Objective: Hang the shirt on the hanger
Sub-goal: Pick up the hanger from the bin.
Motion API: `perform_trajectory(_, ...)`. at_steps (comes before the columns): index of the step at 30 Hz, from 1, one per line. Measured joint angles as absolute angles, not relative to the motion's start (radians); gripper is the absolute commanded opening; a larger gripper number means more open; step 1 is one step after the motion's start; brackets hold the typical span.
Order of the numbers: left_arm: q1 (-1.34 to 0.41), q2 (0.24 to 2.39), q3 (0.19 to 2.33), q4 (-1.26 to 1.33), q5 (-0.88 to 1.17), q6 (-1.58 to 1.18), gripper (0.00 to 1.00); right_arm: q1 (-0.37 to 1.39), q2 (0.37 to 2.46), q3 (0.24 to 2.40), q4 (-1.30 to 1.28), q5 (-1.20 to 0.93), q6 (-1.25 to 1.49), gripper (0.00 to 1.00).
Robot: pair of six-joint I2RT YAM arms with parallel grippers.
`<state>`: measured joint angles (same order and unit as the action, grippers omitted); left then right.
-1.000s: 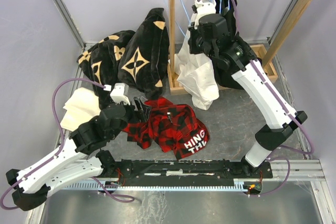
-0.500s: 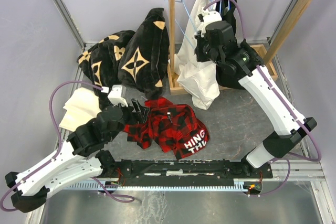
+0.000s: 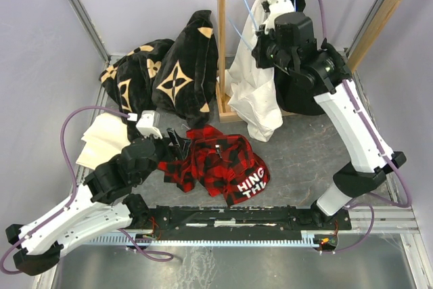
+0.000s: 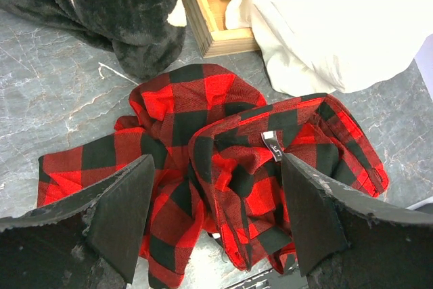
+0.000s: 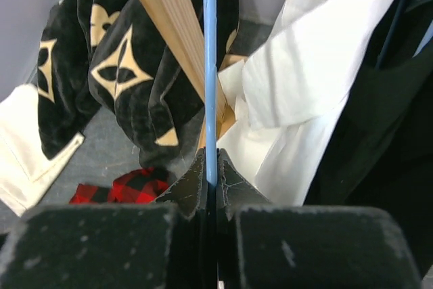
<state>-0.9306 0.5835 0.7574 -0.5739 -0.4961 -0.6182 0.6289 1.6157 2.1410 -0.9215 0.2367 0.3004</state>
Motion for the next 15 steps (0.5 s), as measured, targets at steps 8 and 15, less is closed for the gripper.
perform_trajectory(8, -0.931, 0.58, 0.757, -0.575, -0.496, -0.628, 0.81, 0.59, 1.773, 2.333, -0.95, 0.244, 0.299, 0.0)
perform_trajectory(15, -0.931, 0.551, 0.757, -0.593, -0.501, -0.638, 0.81, 0.563, 1.87, 2.324, -0.974, 0.227, 0.304, 0.0)
